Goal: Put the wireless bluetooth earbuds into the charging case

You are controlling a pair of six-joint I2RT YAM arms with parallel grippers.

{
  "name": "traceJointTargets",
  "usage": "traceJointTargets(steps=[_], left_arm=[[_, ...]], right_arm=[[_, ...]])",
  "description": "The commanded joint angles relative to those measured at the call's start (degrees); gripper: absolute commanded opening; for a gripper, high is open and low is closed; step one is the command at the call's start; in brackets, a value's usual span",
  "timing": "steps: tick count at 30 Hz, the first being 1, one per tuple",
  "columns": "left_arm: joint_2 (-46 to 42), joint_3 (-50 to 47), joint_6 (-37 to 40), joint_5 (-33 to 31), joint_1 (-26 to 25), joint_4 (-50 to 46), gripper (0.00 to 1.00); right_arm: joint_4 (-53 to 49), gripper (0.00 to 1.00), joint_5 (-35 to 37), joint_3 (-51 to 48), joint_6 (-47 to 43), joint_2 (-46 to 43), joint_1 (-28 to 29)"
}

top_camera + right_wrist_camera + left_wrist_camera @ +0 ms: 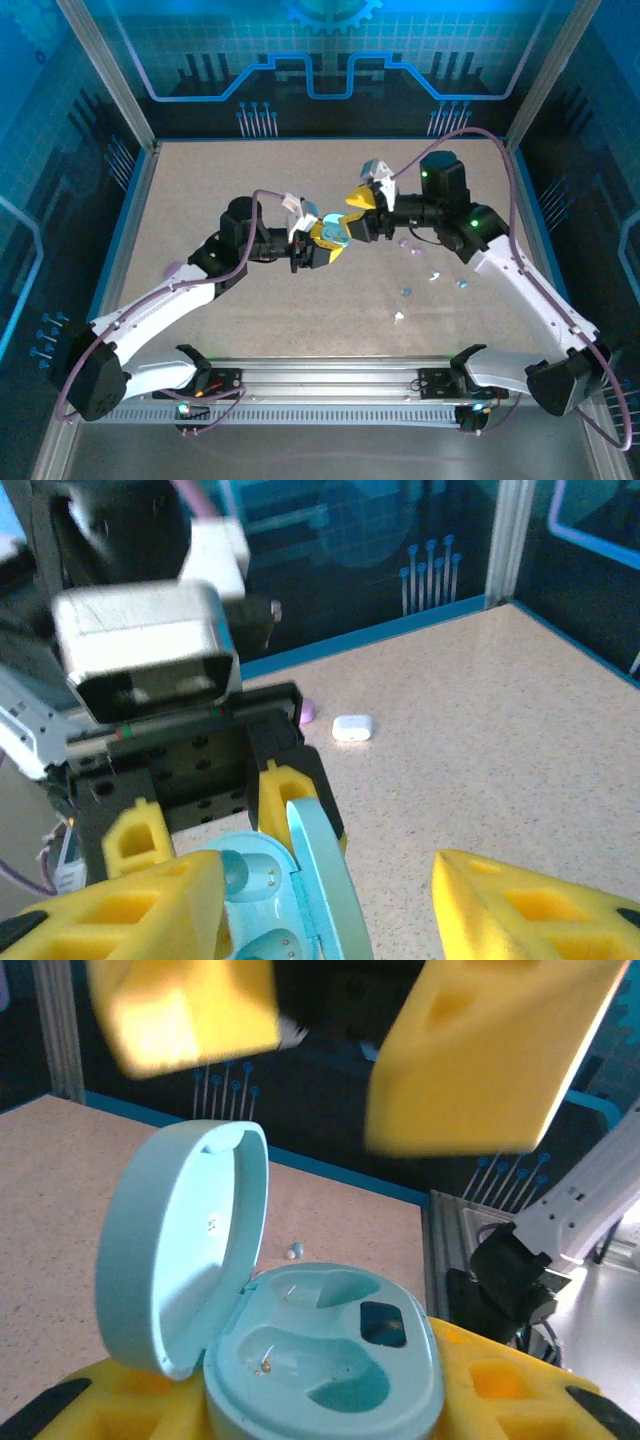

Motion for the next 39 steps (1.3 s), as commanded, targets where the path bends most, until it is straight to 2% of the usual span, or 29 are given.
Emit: traceJointTargets(steps=[1,2,6,12,15,19,21,29,33,39], left_arm=[[-1.8,-4.0,-2.5,-4.5,-0.1,9.3,0.35],[-1.8,-4.8,-2.7,-5.0,-0.1,10.3,0.35],[-3.0,-8.1,-4.0,-7.0,-0.2,14.7,0.35],[-5.9,-13.5,-5.4,-8.7,-0.1,19.8,0.35],[-7.0,-15.2,-4.7,-8.8,-0.1,20.0,0.35],[-7.7,-15.8,-3.4,-8.6,-0.1,19.0,0.35],[-7.6,-16.0,-3.6,-8.3,-0.2,19.1,0.35],[-8.0,-16.8,-3.9,-8.0,-0.2,17.1,0.35],[-9.2,-18.0,-3.4,-9.2,-0.2,17.9,0.35],[-8.4,-18.3,-4.9,-9.2,-0.1,20.6,0.35]], right_arm=[[-0.6,0.68,13.0,2.2,14.1,-5.2,-2.6],[-2.2,0.69,17.6,1.6,16.8,-6.1,-3.2],[-16.0,0.64,34.9,-2.0,28.1,-9.6,-8.8],[-27.6,0.61,39.6,-16.5,43.6,-14.7,-20.1],[-25.5,0.57,37.3,-24.6,47.5,-16.0,-23.4],[-20.5,0.49,31.1,-32.2,50.9,-12.0,-23.6],[-19.4,0.48,29.3,-33.9,51.9,-8.8,-23.1],[-14.1,0.46,30.3,-36.3,54.8,-1.1,-17.4],[-8.7,0.46,29.0,-37.3,54.3,1.7,-16.7],[-6.1,0.43,25.6,-35.6,50.8,8.5,-16.7]])
